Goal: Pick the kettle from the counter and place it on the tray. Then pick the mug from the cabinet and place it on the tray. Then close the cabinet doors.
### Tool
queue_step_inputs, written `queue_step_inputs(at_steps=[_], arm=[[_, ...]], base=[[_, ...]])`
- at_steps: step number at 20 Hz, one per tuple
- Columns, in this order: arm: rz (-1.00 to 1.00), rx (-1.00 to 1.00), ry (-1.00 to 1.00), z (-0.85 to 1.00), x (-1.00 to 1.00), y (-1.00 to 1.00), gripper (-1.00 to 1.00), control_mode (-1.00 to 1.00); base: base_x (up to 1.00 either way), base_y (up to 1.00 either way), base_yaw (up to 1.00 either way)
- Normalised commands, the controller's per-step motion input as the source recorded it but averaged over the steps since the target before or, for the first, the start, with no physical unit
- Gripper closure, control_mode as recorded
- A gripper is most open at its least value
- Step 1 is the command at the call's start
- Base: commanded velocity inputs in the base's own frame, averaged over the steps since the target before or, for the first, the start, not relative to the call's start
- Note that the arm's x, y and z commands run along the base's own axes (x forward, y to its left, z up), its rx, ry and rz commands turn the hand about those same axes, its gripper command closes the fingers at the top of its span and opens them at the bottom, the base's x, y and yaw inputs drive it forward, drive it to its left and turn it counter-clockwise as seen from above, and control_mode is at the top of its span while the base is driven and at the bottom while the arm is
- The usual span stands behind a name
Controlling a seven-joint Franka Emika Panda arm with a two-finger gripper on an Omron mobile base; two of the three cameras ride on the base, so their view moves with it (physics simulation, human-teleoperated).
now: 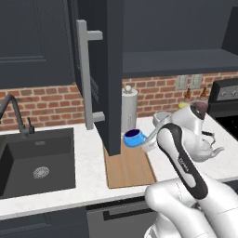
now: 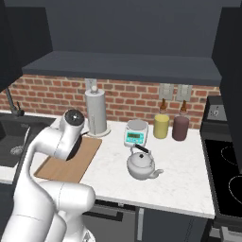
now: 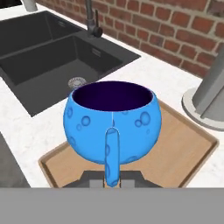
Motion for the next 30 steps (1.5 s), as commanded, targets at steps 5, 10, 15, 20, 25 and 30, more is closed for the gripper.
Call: queue_step_inputs(at_steps=[5,10,15,20,25,30], arm=[[0.17,-0.05,0.0,-0.57,0.48,0.02,1.0,-1.0],[0.14,-0.05,0.0,-0.5,0.51,0.12,1.0,-1.0],[0.1,-0.01,0.0,-0.38,0.53,0.06,1.0,-1.0],[0.05,0.0,0.0,-0.28,0.54,0.01,1.0,-1.0],[0.03,0.0,0.0,-0.3,0.5,0.02,1.0,-1.0],[0.0,0.0,0.0,-0.29,0.44,0.11,1.0,-1.0]], base=[[0.0,0.0,0.0],[0.0,0.0,0.0],[0.0,0.0,0.0],[0.0,0.0,0.0],[0.0,0.0,0.0],[0.0,0.0,0.0]])
